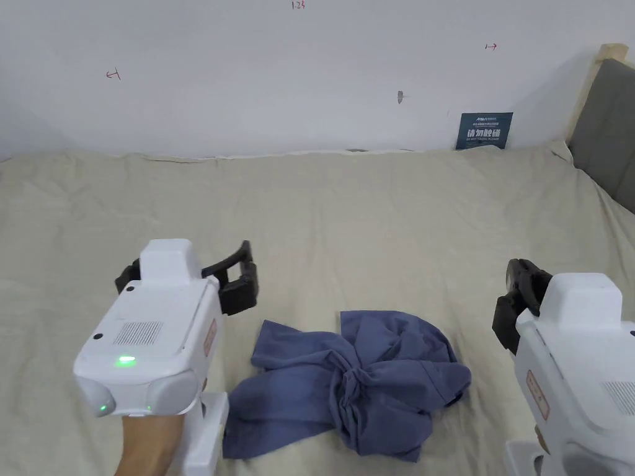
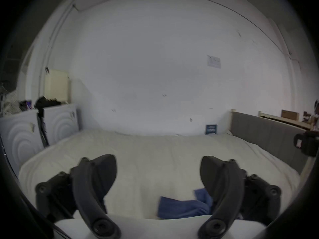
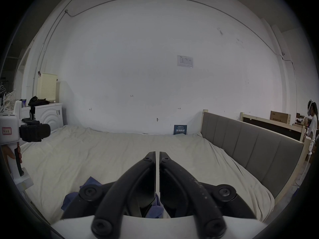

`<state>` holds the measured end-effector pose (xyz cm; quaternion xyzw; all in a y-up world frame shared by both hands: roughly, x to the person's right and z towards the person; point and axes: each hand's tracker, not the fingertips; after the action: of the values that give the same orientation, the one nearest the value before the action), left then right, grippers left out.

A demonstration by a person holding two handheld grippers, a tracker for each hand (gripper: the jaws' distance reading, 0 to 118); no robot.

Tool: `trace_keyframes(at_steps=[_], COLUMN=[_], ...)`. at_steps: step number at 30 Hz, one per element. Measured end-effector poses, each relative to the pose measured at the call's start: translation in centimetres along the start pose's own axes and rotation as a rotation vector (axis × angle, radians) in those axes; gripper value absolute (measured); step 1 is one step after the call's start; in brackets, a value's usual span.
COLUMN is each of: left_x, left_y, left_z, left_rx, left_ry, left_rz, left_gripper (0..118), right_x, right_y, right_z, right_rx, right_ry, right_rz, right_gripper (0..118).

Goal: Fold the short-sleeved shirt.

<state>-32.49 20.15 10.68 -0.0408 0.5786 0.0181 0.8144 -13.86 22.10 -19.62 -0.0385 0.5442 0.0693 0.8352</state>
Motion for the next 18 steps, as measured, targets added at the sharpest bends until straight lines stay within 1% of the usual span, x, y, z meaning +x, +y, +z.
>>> trace_keyframes(at_steps=[1, 3, 4, 5, 6, 7, 8, 10, 14, 16, 18], left_x=[-0.2, -1.0, -1.3, -1.5, -1.4, -1.5, -1.7, -1.5, -1.6, -1.4, -1.5], left_y=[0.1, -0.1, -0.2, -0.2, -0.3, -0.3, -0.3, -0.3, -0.4, -0.8, -1.7], left_z=[0.5, 0.8, 0.9, 1.0, 1.0, 0.9, 0.8, 0.8, 0.5, -0.3, -1.6], left_rx=[0.014, 0.013, 0.012, 0.011, 0.001, -0.012, -0.052, -0.048, -0.082, -0.210, -0.392], left_ry=[0.014, 0.009, 0.007, 0.003, 0.013, 0.006, -0.037, -0.010, -0.010, -0.031, -0.095], left_rz=[-0.006, -0.016, -0.016, -0.021, -0.034, -0.030, -0.013, 0.008, 0.021, 0.022, 0.056], left_gripper=[92, 66, 45, 7, 1, 0, 0, 0, 0, 0, 0], right_x=[-0.2, -0.4, -0.5, -0.7, -0.8, -0.9, -1.0, -1.1, -1.2, -1.1, -1.0], right_y=[0.2, 0.5, 0.6, 0.7, 0.8, 0.9, 0.9, 0.9, 0.8, 0.5, 0.2], right_z=[-0.1, -0.1, -0.1, -0.2, -0.2, -0.1, -0.1, 0.0, 0.0, -0.1, -0.1], right_rx=[0.005, 0.013, 0.016, 0.020, 0.022, 0.024, 0.026, 0.028, 0.021, 0.015, 0.009], right_ry=[0.000, 0.003, 0.005, 0.008, 0.009, 0.010, 0.012, 0.018, 0.022, 0.024, 0.023], right_rz=[-0.001, -0.003, -0.004, -0.005, -0.004, -0.003, -0.002, -0.001, 0.004, 0.005, 0.003], right_gripper=[7, 7, 7, 7, 7, 7, 7, 7, 7, 7, 7])
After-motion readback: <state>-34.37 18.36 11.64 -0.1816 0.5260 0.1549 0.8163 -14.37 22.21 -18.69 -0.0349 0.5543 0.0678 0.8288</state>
